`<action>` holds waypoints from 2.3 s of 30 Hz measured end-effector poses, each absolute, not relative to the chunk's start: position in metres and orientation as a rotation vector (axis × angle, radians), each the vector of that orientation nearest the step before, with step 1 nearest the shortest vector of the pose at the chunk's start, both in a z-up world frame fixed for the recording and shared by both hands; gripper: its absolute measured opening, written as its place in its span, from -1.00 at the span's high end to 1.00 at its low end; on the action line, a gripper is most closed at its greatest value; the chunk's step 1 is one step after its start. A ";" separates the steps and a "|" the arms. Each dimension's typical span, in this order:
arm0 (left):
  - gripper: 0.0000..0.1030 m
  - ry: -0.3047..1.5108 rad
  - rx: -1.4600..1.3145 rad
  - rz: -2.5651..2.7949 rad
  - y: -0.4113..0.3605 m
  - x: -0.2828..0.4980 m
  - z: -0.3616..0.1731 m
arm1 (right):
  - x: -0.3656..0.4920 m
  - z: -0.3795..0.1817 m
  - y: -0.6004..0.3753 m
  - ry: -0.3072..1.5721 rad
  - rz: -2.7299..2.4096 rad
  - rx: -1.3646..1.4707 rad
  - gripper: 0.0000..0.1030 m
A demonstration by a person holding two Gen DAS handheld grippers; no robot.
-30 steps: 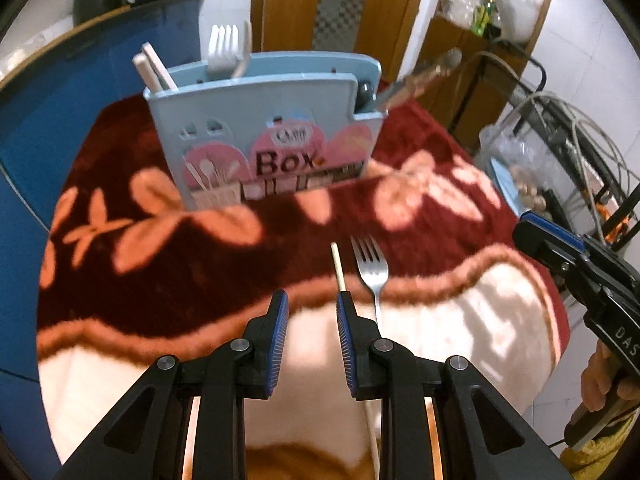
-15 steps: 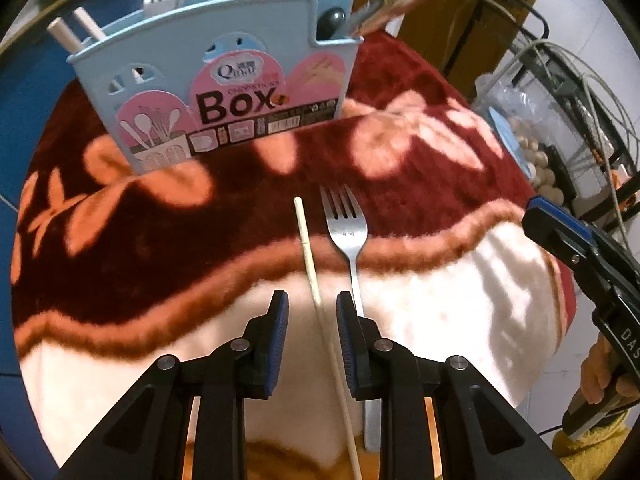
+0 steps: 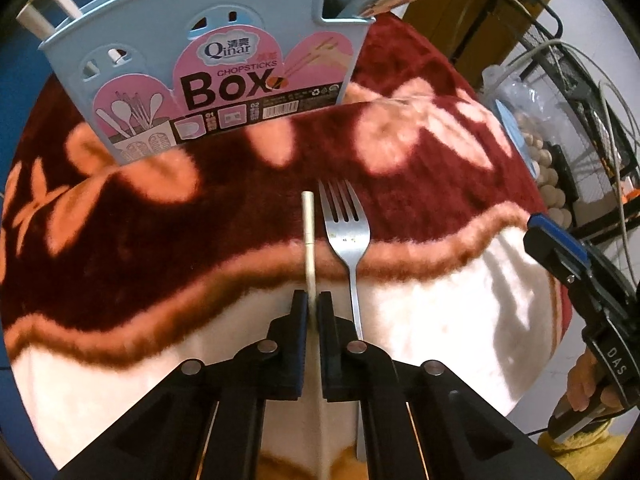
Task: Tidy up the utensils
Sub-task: 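Lower the left tool onto a wooden chopstick and close on it, then grasp the last metal fork with the right tool while the left tool holds the chopstick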
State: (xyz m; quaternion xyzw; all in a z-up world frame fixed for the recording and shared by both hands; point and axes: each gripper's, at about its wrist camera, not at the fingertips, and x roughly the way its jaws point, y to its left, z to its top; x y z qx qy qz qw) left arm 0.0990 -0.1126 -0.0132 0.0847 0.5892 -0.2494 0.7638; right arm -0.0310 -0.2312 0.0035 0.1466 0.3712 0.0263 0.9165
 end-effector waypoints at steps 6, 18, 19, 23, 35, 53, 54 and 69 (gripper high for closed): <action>0.92 1.251 0.096 -0.555 -0.094 0.099 -0.006 | -0.027 0.002 -0.226 0.788 0.065 0.292 0.52; 0.92 1.058 -0.029 -0.495 -0.033 0.100 0.027 | -0.002 0.000 -0.188 0.897 0.163 0.266 0.52; 0.92 1.045 -0.031 -0.486 -0.028 0.100 0.028 | 0.000 0.000 -0.184 0.906 0.169 0.258 0.52; 0.92 0.980 -0.011 -0.444 -0.012 0.098 0.033 | 0.011 -0.003 -0.165 0.959 0.210 0.238 0.52; 0.92 0.879 -0.054 -0.432 0.022 0.094 0.044 | 0.052 -0.018 -0.127 1.148 0.222 0.188 0.52; 0.92 0.780 -0.106 -0.484 0.027 0.092 0.057 | 0.084 -0.031 -0.142 1.262 0.192 0.303 0.83; 0.92 0.773 -0.108 -0.486 0.026 0.092 0.058 | 0.083 -0.032 -0.144 1.251 0.201 0.303 0.83; 0.92 0.657 -0.141 -0.480 0.010 0.102 0.084 | 0.027 0.015 -0.151 0.788 0.314 0.301 0.94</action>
